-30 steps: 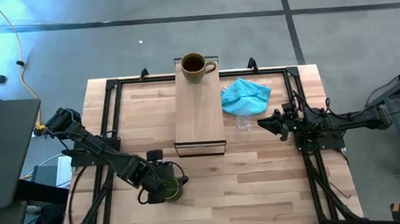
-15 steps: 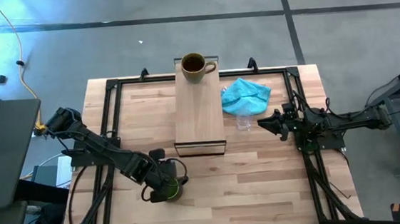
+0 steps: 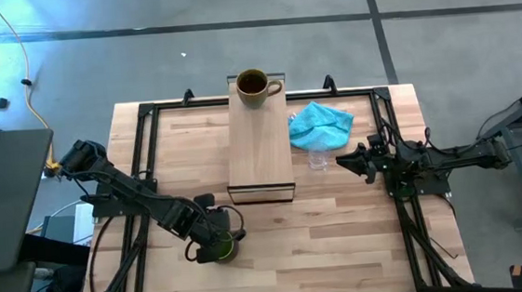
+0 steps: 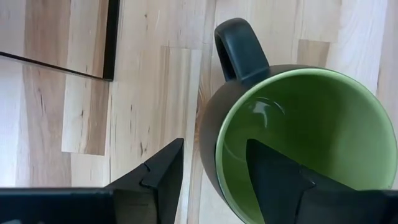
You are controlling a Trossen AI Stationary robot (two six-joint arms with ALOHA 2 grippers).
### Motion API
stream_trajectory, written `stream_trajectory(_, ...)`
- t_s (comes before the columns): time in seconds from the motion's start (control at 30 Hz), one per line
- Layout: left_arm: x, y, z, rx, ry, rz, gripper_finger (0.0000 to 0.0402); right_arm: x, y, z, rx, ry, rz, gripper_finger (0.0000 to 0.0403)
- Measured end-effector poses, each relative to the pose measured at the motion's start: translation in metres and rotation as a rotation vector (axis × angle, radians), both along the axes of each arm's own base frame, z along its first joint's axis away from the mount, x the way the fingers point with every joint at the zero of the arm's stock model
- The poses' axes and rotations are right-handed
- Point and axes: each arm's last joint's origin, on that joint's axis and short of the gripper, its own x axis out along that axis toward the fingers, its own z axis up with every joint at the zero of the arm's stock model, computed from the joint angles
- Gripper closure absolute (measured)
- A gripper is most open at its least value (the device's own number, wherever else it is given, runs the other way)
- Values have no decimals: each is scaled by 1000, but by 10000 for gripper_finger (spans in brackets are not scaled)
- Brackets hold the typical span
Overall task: Stack small to large cups/mugs on shelf
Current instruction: Put the green and black mug on the shelf
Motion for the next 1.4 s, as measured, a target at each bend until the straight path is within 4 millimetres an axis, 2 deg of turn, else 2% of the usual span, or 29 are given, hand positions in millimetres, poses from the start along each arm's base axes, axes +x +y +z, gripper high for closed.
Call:
stream_trajectory(0.17,0,0,0,0,4,2,240,0,0,0,0,0,0,297)
stream_trajectory(0.63,-4,0,-1,-72,42,128,287,0,0,0,0,1,0,297)
stream_trajectory(1.27,-3,0,-1,-77,38,141,292,0,0,0,0,1,0,297)
stream_trajectory(1.4,-3,0,-1,-77,38,141,317,0,0,0,0,1,0,297)
